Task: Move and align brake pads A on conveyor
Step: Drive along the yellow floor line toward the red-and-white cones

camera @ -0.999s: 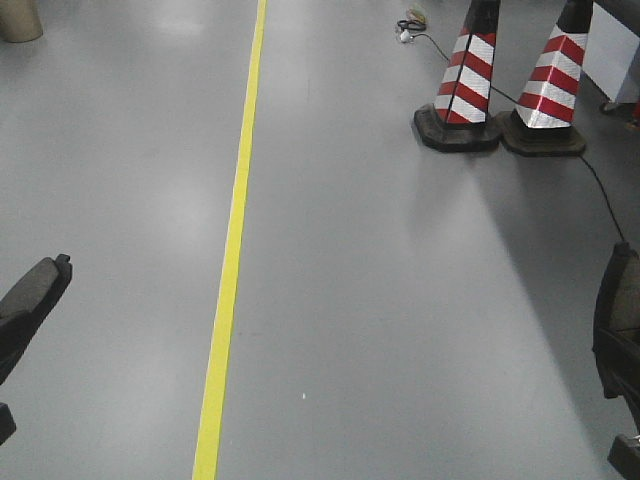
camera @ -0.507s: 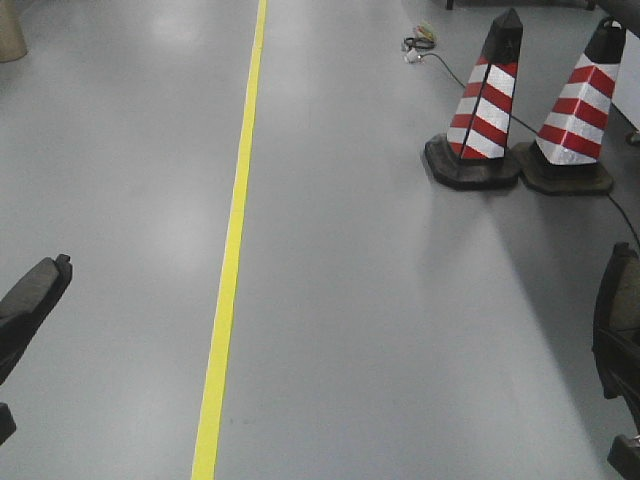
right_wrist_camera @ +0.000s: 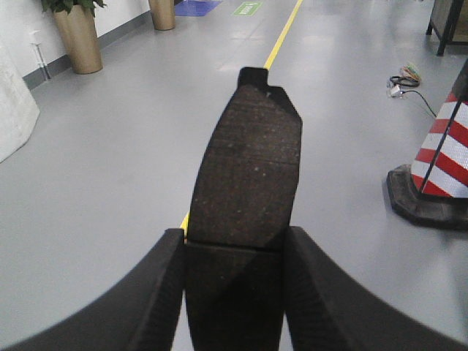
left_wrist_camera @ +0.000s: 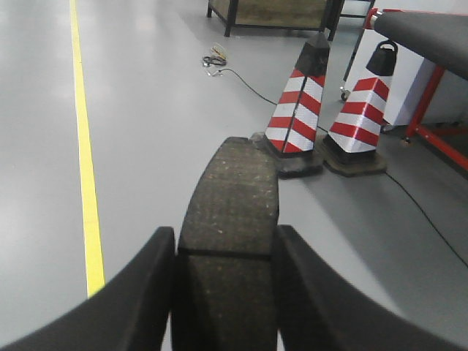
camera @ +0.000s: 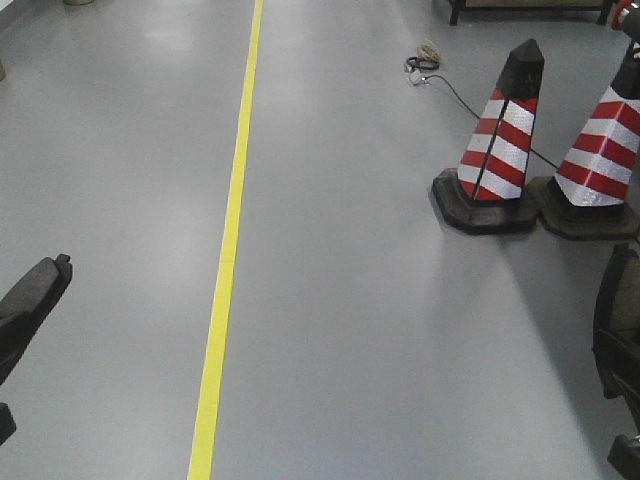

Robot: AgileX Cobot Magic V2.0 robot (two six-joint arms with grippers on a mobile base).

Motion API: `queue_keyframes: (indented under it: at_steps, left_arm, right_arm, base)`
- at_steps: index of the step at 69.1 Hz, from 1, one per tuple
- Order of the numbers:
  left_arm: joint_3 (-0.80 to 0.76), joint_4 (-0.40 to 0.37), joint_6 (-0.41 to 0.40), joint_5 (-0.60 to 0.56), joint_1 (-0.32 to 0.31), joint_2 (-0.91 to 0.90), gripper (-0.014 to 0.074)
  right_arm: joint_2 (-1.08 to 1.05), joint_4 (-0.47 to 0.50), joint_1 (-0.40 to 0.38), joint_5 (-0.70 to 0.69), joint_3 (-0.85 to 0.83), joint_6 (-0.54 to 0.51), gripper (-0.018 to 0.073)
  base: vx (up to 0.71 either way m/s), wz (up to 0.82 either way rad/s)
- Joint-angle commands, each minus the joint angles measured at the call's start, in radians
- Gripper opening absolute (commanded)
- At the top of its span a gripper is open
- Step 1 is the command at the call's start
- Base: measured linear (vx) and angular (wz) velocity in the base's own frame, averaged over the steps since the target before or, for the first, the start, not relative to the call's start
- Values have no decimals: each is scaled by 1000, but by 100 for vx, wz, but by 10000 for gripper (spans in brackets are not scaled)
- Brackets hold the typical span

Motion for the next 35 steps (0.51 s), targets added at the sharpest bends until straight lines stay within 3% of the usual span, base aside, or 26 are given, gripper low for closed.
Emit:
queue_keyframes:
  at_steps: [1, 35]
  left_arm:
    - [-31, 1, -1, -100, -2, 4, 108]
    - [-31, 1, -1, -100, -2, 4, 108]
  right_arm:
    - [3, -20, -2, -95, -29, -5, 3]
    - [3, -20, -2, -95, -29, -5, 3]
  base:
    - [57, -2]
    - [55, -1]
